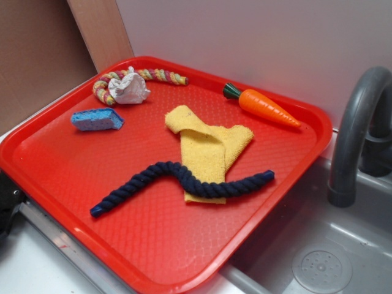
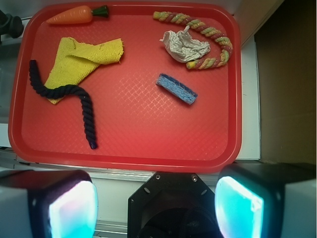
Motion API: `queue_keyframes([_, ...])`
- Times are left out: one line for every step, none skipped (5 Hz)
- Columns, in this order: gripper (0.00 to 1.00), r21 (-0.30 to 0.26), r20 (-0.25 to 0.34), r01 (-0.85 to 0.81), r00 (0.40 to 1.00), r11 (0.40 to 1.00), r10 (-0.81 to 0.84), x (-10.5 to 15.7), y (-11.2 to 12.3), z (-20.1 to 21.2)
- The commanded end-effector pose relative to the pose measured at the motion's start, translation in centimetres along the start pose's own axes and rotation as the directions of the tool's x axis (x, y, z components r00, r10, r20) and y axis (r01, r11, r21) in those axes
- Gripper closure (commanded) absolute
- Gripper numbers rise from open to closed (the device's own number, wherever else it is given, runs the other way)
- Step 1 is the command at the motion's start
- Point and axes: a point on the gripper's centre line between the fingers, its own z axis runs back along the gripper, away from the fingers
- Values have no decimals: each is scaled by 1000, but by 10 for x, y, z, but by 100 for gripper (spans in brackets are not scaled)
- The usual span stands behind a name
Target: Grab the blue sponge.
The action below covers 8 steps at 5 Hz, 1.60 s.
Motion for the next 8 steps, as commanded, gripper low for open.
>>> queue_keyframes([0, 0, 0, 0, 1000, 1000, 0, 0, 0, 0])
queue_keyframes([0, 7, 29, 39, 999, 999, -39, 26, 7, -11])
queue_keyframes([0, 9, 30, 109, 994, 994, -110, 54, 24, -33])
queue_keyframes([0, 94, 31, 203, 978, 975, -207, 74, 36, -51])
queue_keyframes([0, 63, 46, 401, 913, 914, -404, 87, 45, -94])
queue_keyframes([0, 40, 14, 578, 816, 815, -579, 89, 46, -131])
queue_keyframes([0, -8, -25, 628, 778, 778, -628, 90, 58, -169])
queue_keyframes([0, -19, -69, 709, 703, 705, -708, 93, 56, -195])
